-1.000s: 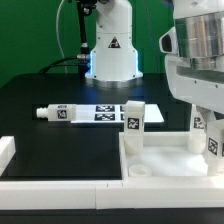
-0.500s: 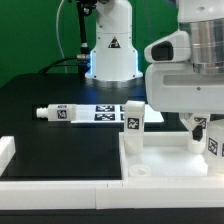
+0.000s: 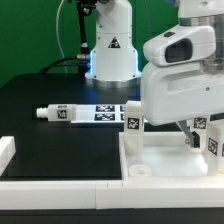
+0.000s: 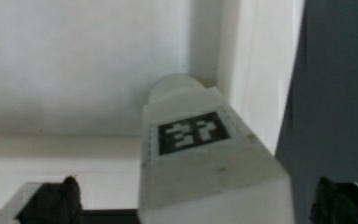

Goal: Assemble square table

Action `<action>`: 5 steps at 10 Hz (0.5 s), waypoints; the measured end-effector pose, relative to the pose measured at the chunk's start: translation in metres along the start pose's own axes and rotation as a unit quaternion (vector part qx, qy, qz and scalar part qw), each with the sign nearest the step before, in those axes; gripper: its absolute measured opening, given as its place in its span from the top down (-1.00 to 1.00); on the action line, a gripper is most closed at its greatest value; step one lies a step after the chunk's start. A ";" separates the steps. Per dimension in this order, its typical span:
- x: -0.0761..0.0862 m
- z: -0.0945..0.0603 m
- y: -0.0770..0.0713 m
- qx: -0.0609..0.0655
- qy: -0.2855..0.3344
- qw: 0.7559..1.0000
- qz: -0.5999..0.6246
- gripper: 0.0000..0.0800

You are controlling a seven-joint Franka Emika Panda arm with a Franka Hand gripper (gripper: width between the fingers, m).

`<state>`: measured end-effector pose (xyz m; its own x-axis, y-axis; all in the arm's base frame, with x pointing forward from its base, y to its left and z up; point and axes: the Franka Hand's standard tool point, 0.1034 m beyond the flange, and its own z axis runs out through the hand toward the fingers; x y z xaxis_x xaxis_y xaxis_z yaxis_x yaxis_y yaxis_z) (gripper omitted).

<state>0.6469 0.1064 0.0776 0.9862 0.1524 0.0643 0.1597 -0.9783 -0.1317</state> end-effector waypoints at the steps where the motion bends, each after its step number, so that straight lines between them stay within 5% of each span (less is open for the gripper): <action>1: 0.001 -0.004 -0.001 -0.010 0.022 0.999 -0.039 -0.62; 3: -0.004 -0.003 0.006 -0.008 0.026 1.000 -0.013 -0.62; 5: -0.004 -0.002 0.006 -0.006 0.026 0.999 0.030 0.03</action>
Offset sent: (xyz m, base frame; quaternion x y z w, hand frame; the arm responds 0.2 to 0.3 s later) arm 0.0000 0.0000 0.0000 0.0000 0.0000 0.0000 1.0000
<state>0.6438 0.1000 0.0791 0.9904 0.0862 0.1085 0.0997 -0.9870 -0.1257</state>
